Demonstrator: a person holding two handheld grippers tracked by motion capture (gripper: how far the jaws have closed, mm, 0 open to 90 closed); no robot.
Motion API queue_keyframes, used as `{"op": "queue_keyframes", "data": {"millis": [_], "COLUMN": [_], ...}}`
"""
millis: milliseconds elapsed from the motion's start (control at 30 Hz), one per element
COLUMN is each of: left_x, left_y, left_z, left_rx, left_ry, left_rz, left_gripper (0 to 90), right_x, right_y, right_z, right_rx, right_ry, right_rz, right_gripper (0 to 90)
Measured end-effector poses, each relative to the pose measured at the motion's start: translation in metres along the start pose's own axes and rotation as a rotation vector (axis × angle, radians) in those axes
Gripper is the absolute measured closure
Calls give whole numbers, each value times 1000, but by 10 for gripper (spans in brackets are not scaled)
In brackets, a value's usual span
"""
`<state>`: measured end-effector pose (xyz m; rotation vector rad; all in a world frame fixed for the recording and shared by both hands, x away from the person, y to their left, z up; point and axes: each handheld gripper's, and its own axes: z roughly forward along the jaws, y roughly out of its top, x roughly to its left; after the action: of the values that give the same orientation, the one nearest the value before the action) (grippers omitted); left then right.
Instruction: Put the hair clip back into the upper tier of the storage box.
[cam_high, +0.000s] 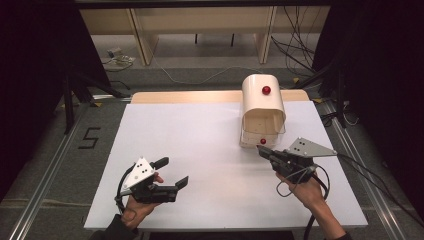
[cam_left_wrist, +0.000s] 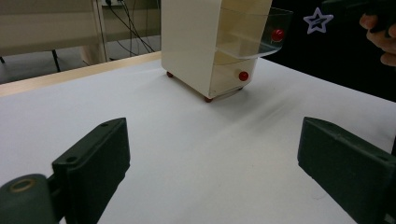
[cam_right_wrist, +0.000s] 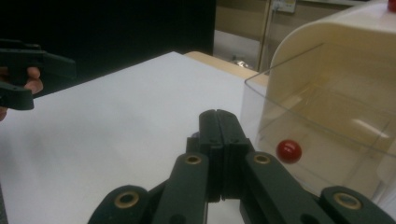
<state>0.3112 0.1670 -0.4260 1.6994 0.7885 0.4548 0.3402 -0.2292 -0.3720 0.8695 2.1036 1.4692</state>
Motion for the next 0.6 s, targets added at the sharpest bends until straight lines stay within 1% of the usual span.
{"op": "queue_keyframes", "data": {"millis": [133,167,200,267,300,367,400,600], "left_x": [0,0,0,0,0,0,0,0], "left_y": [0,0,0,0,0,0,1,0], "left_z": [0,0,0,0,0,0,0,0], "left_rx": [-2,0,0,-3,1,0,-1,-3], "left_ry": [-1,-1,-1,-2,-3,-3,-4,-4], "left_rz": [-4,1,1,-3,0,-1,0,-4], "left_gripper": [88,88,88,88,88,88,88,89], "right_x": [-2,-4,-4,-5,-5,-6,-8,-14], "right_y": [7,12,12,18,20,22,25,28], "right_z": [0,0,0,-1,-1,0,1,3], "right_rx": [-12,-28,-28,-45,-43,-47,-51,-60], "right_ry": [-12,-12,-12,-15,-20,-24,-28,-36], "right_rz": [-1,1,1,0,-1,-4,6,21], "right_gripper": [900,900,900,900,900,900,900,900]}}
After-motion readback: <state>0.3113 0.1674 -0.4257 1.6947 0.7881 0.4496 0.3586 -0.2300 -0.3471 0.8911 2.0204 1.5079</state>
